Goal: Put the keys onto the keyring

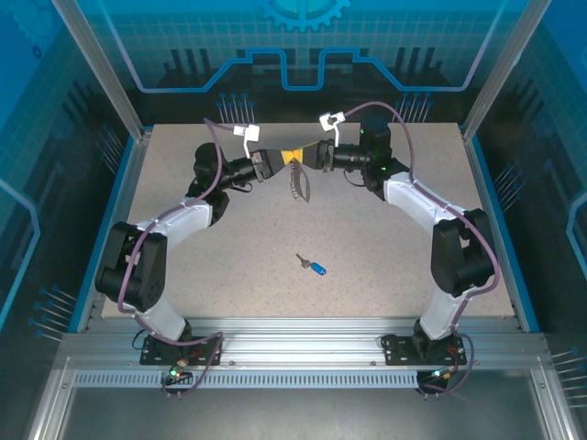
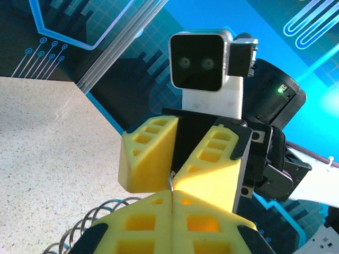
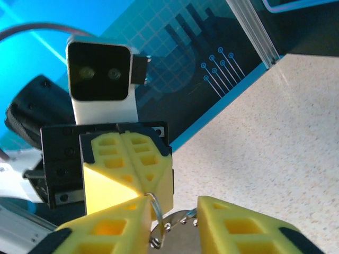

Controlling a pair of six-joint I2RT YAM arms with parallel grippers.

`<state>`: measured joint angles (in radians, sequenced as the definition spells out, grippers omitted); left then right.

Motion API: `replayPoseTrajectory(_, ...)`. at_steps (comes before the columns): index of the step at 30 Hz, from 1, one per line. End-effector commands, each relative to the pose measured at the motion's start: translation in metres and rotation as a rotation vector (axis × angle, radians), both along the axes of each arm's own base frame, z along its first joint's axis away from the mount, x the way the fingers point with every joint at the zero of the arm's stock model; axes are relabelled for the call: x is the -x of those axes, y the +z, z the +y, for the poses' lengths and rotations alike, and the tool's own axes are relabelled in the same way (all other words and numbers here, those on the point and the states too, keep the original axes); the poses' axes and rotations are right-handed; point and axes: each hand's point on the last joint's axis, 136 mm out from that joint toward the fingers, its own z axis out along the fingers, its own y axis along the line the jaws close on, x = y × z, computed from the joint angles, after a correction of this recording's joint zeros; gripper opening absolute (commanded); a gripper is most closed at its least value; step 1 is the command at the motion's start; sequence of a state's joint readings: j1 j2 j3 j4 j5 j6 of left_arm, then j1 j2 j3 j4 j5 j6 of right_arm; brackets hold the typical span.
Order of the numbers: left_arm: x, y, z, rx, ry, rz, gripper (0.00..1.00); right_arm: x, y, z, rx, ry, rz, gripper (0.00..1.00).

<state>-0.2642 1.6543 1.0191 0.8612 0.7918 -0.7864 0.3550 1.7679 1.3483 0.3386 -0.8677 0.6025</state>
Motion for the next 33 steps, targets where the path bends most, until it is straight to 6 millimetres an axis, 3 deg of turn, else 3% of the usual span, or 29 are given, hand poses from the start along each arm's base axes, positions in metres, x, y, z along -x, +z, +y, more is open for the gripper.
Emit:
replayPoseTrajectory(1, 0.008, 0.021, -0.008, 0.012, -0.026, -0.089, 0.00, 0.015, 0.030, -0.008, -0.047, 0.014, -0.063, 0.40)
replayPoseTrajectory(6, 0.012, 0.025, -0.008, 0.007, -0.038, -0.111, 0.00, 0.018, 0.038, -0.026, -0.059, -0.026, -0.074, 0.46)
replayPoseTrajectory(17, 0.023, 0.039, -0.013, -0.018, -0.105, -0.202, 0.00, 0.034, 0.037, -0.053, -0.039, -0.098, -0.080, 0.48)
replayPoseTrajectory(24, 0.027, 0.050, -0.017, -0.043, -0.146, -0.288, 0.00, 0.036, 0.034, -0.052, -0.030, -0.084, -0.095, 0.47)
replayPoseTrajectory(33, 0.039, 0.068, -0.016, -0.054, -0.138, -0.409, 0.00, 0.042, 0.040, -0.047, -0.064, -0.068, -0.157, 0.37)
